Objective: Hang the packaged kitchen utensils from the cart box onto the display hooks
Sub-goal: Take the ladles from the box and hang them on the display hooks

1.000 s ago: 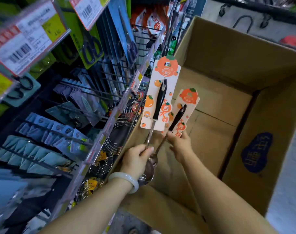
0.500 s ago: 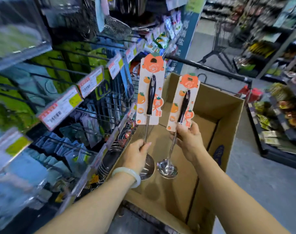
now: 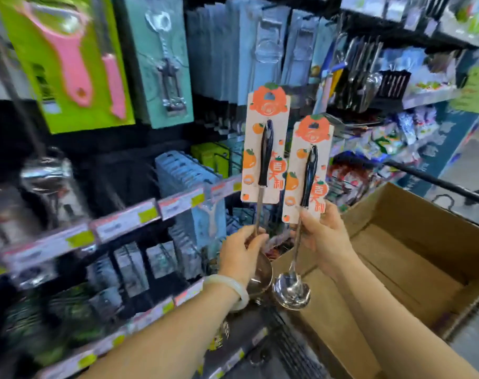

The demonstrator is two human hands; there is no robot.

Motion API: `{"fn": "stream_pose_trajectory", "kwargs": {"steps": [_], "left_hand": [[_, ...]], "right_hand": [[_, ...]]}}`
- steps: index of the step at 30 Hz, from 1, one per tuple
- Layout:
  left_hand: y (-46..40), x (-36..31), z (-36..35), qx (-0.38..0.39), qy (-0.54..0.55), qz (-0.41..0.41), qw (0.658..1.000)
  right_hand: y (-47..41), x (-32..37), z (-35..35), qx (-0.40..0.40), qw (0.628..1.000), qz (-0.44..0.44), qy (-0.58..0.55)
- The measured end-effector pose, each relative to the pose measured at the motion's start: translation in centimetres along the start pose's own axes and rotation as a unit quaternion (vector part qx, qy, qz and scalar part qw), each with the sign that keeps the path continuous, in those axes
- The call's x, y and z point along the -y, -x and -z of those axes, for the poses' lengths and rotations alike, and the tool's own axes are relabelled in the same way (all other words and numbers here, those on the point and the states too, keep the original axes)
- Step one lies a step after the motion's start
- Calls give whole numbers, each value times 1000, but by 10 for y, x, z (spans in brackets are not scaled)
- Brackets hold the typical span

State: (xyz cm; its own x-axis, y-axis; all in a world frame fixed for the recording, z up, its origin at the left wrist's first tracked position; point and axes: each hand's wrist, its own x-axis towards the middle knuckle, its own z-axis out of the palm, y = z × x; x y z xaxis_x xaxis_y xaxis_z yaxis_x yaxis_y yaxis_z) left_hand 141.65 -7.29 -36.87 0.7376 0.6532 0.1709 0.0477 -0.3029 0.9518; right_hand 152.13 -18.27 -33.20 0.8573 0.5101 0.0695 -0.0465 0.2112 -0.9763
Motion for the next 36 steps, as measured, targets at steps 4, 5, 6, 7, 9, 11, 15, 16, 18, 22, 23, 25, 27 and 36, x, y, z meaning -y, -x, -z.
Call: {"fn": "stream_pose_trajectory", "kwargs": {"steps": [4, 5, 6, 7, 9, 11, 15, 16, 18, 22, 23, 25, 27, 36], "left_hand": [[58, -4, 79, -77, -11, 34, 996], [73, -6, 101, -96, -14, 43, 994], [88, -9, 124, -118, -18, 48, 992], [103, -11, 148, -140, -23, 52, 989], [133, -11, 197, -184, -42, 65, 980], [166, -10, 247, -227, -64, 67, 970], [240, -3, 349, -304, -72, 76, 947], [260, 0, 375, -325, -76, 80, 939], [302, 5, 428, -356, -100, 90, 925], [382, 7, 538, -386, -122, 110, 908], [399, 9, 564, -398, -125, 116, 901], [429, 6, 608, -416, -121, 133, 891], [451, 4, 642, -435, -113, 147, 881], [477, 7, 727, -463, -77, 146, 871]], "right_hand": [[53, -3, -75, 84, 996, -30, -11], [65, -3, -96, 112, 993, -29, -7], [77, -1, -118, 139, 990, -26, -4], [90, 1, -140, 164, 986, -24, -6], [116, 4, -186, 208, 978, -24, -25], [147, 6, -234, 249, 967, -31, -43], [222, 3, -338, 332, 940, -52, -57], [244, 3, -365, 348, 934, -58, -59], [291, -1, -419, 380, 921, -69, -61], [386, -8, -523, 429, 896, -94, -70], [407, -8, -545, 434, 892, -102, -71], [441, -6, -582, 450, 883, -112, -79], [466, -5, -609, 458, 878, -116, -75], [492, 24, -713, 477, 876, -56, -49]]}}
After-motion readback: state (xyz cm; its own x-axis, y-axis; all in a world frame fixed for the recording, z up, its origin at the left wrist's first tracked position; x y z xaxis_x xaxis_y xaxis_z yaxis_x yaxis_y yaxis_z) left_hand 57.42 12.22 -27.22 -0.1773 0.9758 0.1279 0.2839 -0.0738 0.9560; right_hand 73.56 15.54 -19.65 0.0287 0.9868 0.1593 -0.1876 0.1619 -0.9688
